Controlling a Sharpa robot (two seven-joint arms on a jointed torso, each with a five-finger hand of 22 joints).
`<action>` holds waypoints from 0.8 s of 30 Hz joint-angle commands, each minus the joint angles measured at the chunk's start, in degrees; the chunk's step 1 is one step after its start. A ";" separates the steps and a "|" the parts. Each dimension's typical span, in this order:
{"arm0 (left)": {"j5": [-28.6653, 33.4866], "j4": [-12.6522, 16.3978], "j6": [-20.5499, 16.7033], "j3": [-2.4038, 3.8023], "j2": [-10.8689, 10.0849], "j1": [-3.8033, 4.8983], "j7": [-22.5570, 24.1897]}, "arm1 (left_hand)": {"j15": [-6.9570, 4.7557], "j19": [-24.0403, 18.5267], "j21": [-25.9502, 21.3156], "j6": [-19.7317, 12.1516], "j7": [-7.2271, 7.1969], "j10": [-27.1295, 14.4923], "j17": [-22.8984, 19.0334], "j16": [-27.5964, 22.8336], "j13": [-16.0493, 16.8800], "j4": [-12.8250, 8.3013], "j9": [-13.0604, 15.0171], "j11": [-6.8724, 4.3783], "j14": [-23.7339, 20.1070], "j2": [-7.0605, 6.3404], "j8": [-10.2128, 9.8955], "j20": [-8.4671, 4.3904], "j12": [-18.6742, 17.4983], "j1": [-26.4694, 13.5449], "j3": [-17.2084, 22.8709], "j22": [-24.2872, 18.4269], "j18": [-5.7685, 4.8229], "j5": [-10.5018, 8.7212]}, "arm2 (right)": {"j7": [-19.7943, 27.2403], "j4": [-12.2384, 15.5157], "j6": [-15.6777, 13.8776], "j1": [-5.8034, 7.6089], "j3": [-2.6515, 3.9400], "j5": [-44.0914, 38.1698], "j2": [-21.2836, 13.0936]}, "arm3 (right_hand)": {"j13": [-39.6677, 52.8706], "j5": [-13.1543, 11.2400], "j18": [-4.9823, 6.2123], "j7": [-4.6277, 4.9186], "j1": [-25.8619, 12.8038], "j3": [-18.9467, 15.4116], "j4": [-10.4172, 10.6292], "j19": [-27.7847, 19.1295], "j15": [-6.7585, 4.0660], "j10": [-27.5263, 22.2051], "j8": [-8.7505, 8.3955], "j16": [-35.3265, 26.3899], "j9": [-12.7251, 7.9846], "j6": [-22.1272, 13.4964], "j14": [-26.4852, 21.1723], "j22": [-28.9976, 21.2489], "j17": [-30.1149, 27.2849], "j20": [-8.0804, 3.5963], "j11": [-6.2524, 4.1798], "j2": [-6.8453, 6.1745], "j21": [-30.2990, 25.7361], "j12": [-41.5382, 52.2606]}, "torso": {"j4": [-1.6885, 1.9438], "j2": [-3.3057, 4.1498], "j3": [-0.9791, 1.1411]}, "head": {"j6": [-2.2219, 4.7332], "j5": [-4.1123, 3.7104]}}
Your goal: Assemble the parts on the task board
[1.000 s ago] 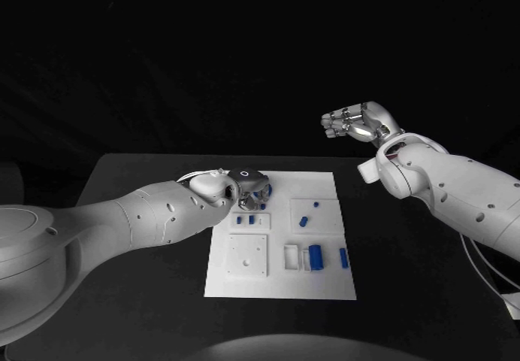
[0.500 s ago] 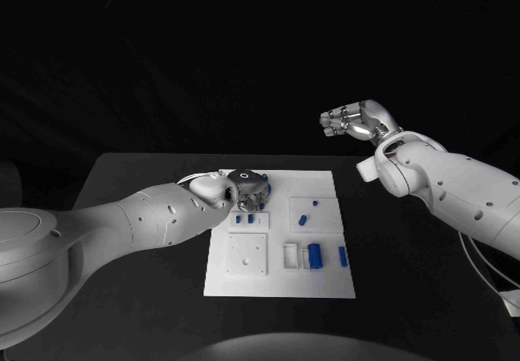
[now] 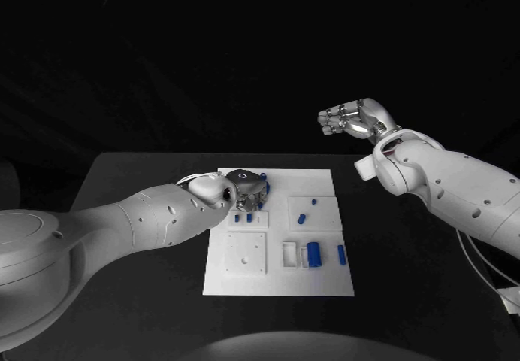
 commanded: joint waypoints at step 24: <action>1.15 -1.19 -1.23 0.02 0.62 -0.65 2.01 | -0.08 0.34 1.65 6.67 -0.07 6.07 -0.12 1.02 0.11 -1.18 0.32 -1.32 1.93 3.63 0.11 0.14 0.01 2.02 -0.35 1.30 1.03 0.19 | 0.56 0.18 0.23 0.03 0.04 -0.06 0.28 | -0.09 0.25 0.47 -0.02 0.12 0.40 0.17 -0.43 -0.02 -0.21 -0.11 -0.32 -0.08 -0.23 -0.45 -0.07 -0.09 -0.07 -0.07 -0.42 -0.22 -0.36 | 0.15 -0.03 -0.03 | -0.22 -0.23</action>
